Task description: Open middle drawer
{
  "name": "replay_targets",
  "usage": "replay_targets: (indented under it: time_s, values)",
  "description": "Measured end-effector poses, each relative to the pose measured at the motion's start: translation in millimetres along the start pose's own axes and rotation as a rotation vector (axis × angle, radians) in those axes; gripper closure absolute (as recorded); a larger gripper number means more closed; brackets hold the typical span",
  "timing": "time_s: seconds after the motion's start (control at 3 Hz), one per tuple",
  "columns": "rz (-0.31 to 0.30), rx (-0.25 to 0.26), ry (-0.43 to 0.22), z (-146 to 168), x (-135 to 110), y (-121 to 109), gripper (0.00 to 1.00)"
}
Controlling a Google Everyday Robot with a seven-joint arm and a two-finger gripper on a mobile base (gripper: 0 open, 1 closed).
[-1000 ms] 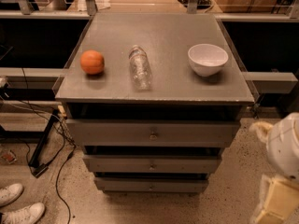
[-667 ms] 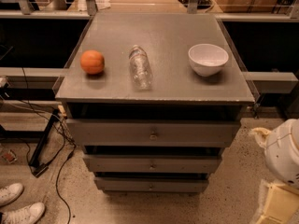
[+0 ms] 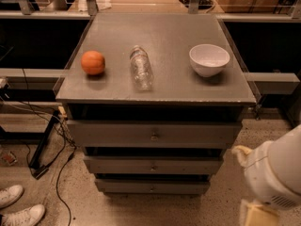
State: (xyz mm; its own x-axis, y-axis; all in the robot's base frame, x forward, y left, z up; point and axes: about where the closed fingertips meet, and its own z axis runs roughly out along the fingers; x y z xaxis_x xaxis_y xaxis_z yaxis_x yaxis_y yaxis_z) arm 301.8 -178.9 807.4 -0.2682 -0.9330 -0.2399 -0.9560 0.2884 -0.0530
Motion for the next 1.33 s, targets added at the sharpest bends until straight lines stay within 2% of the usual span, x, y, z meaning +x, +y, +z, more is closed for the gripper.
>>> replay_targets:
  time_s: [0.33, 0.67, 1.0, 1.33]
  values:
    - [-0.004, -0.045, -0.031, 50.9, -6.1, 11.8, 0.00]
    - [-0.013, -0.073, -0.057, 86.6, -9.0, 13.2, 0.00]
    - [-0.009, -0.084, -0.078, 120.4, -9.6, 4.5, 0.00]
    - [0.028, -0.107, -0.086, 188.3, -12.1, -26.6, 0.00]
